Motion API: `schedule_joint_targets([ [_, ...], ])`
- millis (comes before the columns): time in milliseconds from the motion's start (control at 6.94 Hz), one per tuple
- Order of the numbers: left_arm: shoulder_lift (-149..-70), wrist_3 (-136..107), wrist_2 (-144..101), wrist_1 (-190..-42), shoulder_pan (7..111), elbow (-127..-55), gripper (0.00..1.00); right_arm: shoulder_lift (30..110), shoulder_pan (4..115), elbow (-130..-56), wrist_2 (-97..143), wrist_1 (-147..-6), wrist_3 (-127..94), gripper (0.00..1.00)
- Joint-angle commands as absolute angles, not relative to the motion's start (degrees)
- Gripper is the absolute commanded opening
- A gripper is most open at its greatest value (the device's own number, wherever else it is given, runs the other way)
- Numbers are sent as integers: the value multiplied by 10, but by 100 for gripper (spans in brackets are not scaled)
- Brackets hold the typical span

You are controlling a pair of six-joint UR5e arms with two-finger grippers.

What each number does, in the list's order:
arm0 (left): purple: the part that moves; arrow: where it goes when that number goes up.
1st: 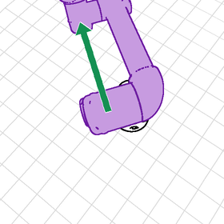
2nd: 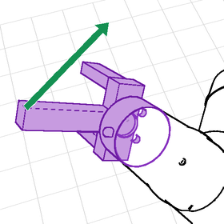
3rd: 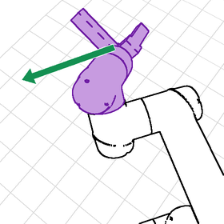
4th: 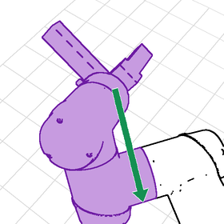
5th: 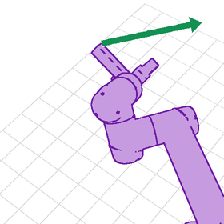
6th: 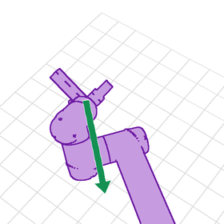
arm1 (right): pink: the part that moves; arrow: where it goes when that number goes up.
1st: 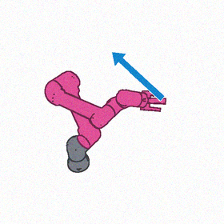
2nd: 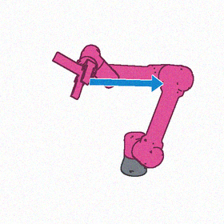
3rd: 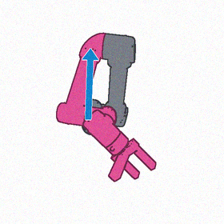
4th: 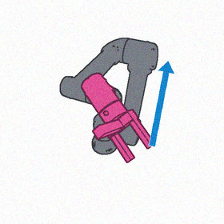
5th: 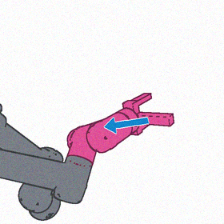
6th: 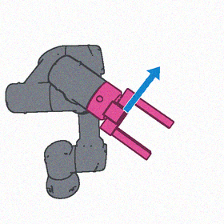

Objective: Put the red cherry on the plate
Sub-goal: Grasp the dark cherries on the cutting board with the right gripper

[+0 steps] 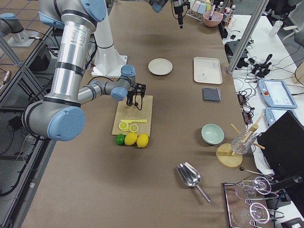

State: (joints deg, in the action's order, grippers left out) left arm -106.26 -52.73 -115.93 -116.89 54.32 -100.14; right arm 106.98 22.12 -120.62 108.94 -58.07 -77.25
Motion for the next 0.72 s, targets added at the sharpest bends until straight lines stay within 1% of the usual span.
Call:
schedule_joint_targets([
  [0, -1061, -527, -1159, -1169, 543, -1004, 98, 1071, 235, -1210, 1088, -581, -773, 0],
  [288, -1061, -527, -1159, -1169, 543, -1006, 98, 1071, 250, -1219, 1088, -581, -773, 0],
  [432, -1062, -527, -1158, -1169, 543, -1005, 98, 1070, 276, -1240, 1099, -583, -771, 0],
  [576, -1061, -527, -1158, -1169, 543, -1005, 98, 1053, 309, -1242, 1134, -584, -765, 0],
])
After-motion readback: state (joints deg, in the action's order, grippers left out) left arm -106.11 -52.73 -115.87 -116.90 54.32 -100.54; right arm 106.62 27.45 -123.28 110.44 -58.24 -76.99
